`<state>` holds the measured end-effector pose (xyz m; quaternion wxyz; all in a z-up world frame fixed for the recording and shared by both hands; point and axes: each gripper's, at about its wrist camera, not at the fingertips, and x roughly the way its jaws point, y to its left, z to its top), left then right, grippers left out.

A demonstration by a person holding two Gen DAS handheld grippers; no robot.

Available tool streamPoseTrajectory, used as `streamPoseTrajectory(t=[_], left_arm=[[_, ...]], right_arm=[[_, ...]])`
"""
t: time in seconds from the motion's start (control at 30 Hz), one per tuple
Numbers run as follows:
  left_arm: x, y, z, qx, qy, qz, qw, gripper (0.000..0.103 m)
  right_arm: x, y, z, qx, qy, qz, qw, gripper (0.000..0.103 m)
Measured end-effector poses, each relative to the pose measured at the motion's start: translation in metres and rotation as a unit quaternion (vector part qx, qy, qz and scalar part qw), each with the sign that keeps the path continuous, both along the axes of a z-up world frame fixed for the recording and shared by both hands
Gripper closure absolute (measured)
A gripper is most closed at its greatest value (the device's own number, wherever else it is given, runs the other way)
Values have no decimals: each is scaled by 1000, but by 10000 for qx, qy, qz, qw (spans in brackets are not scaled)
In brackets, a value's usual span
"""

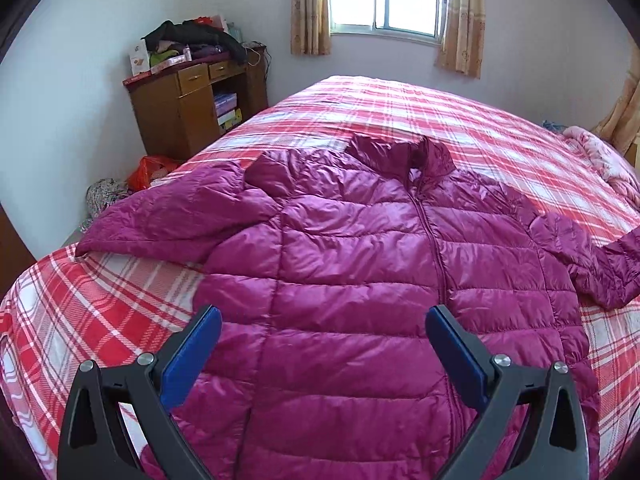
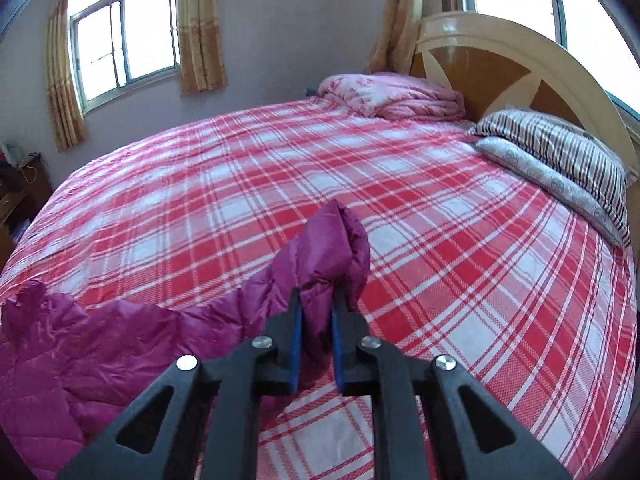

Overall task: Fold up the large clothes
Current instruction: 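Fold the held sleeve across the jacket body with the right tool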

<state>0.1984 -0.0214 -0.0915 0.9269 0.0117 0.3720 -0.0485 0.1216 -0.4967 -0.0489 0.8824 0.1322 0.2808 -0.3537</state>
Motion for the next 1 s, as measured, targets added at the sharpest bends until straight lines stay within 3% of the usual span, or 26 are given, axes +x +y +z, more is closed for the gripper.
streamPoseTrajectory(t=[0.23, 0.43, 0.6, 1.0], left_arm=[[-6, 44, 14, -201, -98, 139, 9997, 1], [-3, 94, 18, -251, -287, 606, 9974, 1], [5, 128, 9, -207, -387, 997, 9940, 1], [27, 155, -15, -169, -402, 1143, 9925, 1]], right_arm=[[27, 110, 62, -625, -346, 1091, 9915, 88], [61, 213, 73, -715, -458, 2208, 9716, 88], [90, 291, 52, -655, -375, 2993, 9512, 88], [180, 415, -67, 211, 284, 4159, 9087, 89]])
